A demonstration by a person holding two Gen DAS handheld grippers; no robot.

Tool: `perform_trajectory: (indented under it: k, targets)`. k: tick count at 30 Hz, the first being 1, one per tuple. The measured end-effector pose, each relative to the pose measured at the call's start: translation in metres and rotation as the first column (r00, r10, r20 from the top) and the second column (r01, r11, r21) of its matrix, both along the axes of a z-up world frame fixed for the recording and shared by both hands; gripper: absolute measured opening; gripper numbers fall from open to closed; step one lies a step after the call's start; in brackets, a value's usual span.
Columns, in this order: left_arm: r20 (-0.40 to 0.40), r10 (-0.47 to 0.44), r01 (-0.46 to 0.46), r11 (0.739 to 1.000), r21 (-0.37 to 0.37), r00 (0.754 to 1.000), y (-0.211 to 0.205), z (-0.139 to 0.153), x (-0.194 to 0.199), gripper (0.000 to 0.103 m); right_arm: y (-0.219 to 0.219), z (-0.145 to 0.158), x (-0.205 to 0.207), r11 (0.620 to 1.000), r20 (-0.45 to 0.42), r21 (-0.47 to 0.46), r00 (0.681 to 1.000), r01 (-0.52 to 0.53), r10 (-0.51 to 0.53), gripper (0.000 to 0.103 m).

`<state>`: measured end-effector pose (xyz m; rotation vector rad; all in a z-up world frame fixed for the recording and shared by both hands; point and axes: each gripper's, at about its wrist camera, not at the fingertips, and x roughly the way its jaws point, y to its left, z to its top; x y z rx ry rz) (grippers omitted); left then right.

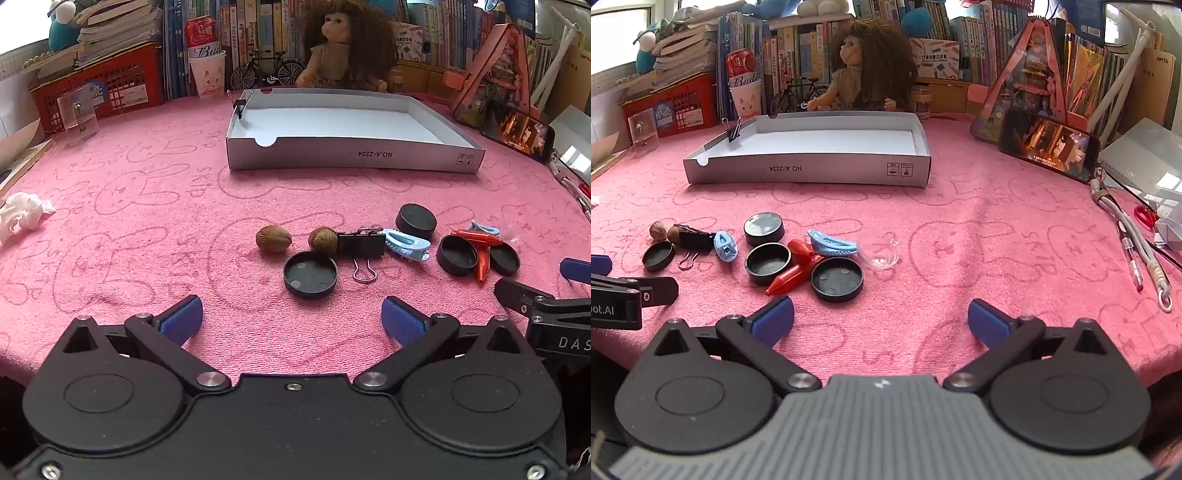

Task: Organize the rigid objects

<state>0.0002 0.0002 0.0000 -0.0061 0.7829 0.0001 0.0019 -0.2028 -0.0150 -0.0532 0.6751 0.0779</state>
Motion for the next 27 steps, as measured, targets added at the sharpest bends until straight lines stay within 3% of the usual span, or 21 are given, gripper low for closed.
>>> perform_trajectory:
  k: [27]
  targets:
    - [0.002, 0.004, -0.004, 1.000, 0.007, 1.000, 0.0037, -0.0006, -0.0004, 0.103, 0.0004, 0.0010, 0.0004, 1.000, -0.001, 0.000, 1.000, 0.000, 0.000, 0.103]
